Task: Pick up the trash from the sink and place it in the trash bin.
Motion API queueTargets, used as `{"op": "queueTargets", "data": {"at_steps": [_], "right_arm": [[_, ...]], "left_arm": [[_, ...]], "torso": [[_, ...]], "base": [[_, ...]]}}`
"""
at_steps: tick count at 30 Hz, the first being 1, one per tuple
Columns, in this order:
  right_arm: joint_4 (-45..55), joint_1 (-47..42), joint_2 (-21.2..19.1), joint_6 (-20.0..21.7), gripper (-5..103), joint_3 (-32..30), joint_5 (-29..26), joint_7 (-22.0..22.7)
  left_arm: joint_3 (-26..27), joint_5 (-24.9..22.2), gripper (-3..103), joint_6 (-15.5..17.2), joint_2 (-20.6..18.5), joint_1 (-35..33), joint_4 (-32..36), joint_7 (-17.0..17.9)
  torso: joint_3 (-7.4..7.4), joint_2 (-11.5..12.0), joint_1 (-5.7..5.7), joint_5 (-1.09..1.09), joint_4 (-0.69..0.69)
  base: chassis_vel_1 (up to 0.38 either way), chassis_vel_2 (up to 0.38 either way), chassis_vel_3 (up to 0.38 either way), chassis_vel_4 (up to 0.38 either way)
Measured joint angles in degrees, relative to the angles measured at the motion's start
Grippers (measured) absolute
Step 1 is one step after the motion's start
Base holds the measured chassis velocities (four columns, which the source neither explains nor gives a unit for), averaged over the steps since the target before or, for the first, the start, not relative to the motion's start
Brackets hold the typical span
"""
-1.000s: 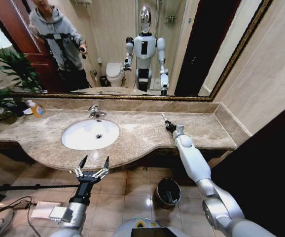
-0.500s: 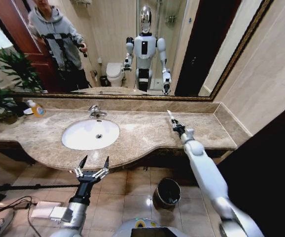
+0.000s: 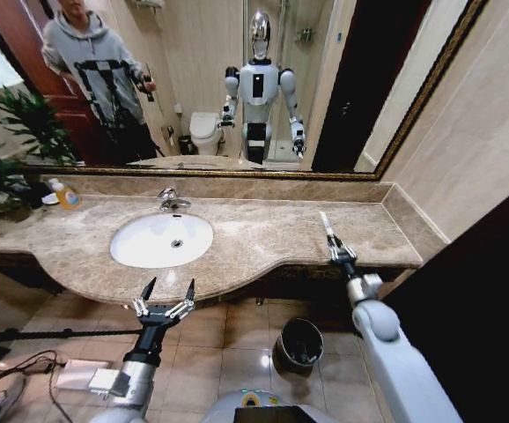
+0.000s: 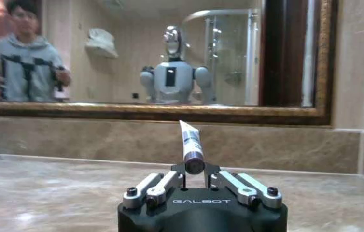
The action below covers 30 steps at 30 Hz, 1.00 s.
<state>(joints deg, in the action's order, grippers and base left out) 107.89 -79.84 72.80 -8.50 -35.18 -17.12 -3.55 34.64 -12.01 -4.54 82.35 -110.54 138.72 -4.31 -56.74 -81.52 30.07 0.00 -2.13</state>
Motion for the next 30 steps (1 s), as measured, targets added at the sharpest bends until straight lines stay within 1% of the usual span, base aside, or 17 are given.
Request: {"op": "queueTargets", "data": {"at_steps": [1,4,5,6,7,9,10,12,13,14,15,18,21,24,27,28,30], "right_arm": [[0.0,0.0,0.0,0.0,17,0.0,0.0,0.0],[1.9,-4.8,2.3,-2.7,17,-1.2,0.2,-1.0],[2.4,-7.9,4.0,-5.3,17,-2.4,0.2,-2.9],[2.4,-7.9,4.0,-5.3,17,-2.4,0.2,-2.9],[2.4,-10.8,5.7,-8.1,17,-3.4,0.2,-4.9],[1.6,-14.5,7.6,-12.1,17,-4.3,0.1,-6.5],[1.6,-14.5,7.6,-12.1,17,-4.3,0.1,-6.5],[-0.2,-18.3,9.2,-16.6,17,-4.7,0.0,-7.3],[-0.7,-19.0,9.5,-17.4,17,-4.8,0.0,-7.6],[-2.6,-20.5,10.1,-19.2,17,-5.3,0.0,-8.1],[-2.6,-20.5,10.1,-19.2,17,-5.3,0.0,-8.1],[-9.1,-22.2,10.4,-23.5,17,-6.0,-0.2,-8.3],[-12.4,-22.3,10.3,-24.6,17,-5.9,-0.3,-8.3],[-15.5,-21.7,10.2,-24.6,17,-5.4,-0.3,-7.9],[-18.9,-20.3,10.6,-22.2,17,-4.8,-0.3,-6.8],[-18.9,-20.3,10.6,-22.2,17,-4.8,-0.3,-6.8],[-21.2,-19.2,11.1,-19.5,17,-4.3,1.6,-5.3]], "left_arm": [[0.0,0.0,100,0.0,0.0,0.0,0.0,0.0],[0.0,0.0,100,0.0,0.0,0.0,0.0,0.0],[0.0,0.0,100,0.0,0.0,0.0,0.0,0.0],[0.0,0.0,100,0.0,0.0,0.0,0.0,0.0],[0.0,0.0,100,0.0,0.0,0.0,0.0,0.0],[0.0,0.0,100,0.0,0.0,0.0,0.0,0.0],[0.0,0.0,100,0.0,0.0,0.0,0.0,0.0],[0.0,0.0,100,0.0,0.0,0.0,0.0,0.0],[0.0,0.0,100,0.0,0.0,0.0,0.0,0.0],[0.0,0.0,100,0.0,0.0,0.0,0.0,0.0],[0.0,0.0,100,0.0,0.0,0.0,0.0,0.0],[0.0,0.0,100,0.0,0.0,0.0,0.0,0.0],[0.0,0.0,100,0.0,0.0,0.0,0.0,0.0],[0.0,0.0,100,0.0,0.0,0.0,0.0,0.0],[0.0,0.0,100,0.0,0.0,0.0,0.0,0.0],[0.0,0.0,100,0.0,0.0,0.0,0.0,0.0],[0.0,0.0,100,0.0,0.0,0.0,0.0,0.0]], "torso": [[0.0,0.0,0.0,0.0,0.0],[0.0,0.0,0.01,-0.02,0.01],[-0.01,0.0,0.01,-0.02,0.01],[-0.01,0.0,0.01,-0.02,0.01],[0.0,0.0,0.01,0.0,0.03],[0.0,0.0,0.0,-0.01,0.03],[0.0,0.0,0.0,-0.01,0.03],[0.0,0.0,0.0,-0.01,0.03],[0.0,0.0,0.0,-0.01,0.03],[0.0,0.0,0.0,-0.01,0.03],[0.0,0.0,0.0,-0.01,0.03],[-0.01,0.0,0.0,0.0,0.03],[-0.01,0.0,0.0,0.0,0.03],[-0.01,0.0,0.01,0.01,0.03],[-0.01,0.0,0.01,0.0,0.03],[-0.01,0.0,0.01,0.0,0.03],[-0.01,0.0,0.01,0.0,0.02]], "base": [[0.0,0.0,0.0,0.0],[0.0,0.0,0.0,0.0],[0.0,0.0,0.0,0.0],[0.0,0.0,0.0,0.0],[0.0,0.0,0.0,0.0],[0.0,0.0,0.0,0.0],[0.0,0.0,0.0,0.0],[0.0,0.0,0.0,0.0],[0.0,0.0,0.0,0.0],[0.0,0.0,0.0,0.0],[0.0,0.0,0.0,0.0],[0.0,0.0,0.0,0.0],[0.0,0.0,0.0,0.0],[0.0,0.0,0.0,0.0],[0.0,0.0,0.0,0.0],[0.0,0.0,0.0,0.0],[0.0,0.0,0.0,0.0]]}}
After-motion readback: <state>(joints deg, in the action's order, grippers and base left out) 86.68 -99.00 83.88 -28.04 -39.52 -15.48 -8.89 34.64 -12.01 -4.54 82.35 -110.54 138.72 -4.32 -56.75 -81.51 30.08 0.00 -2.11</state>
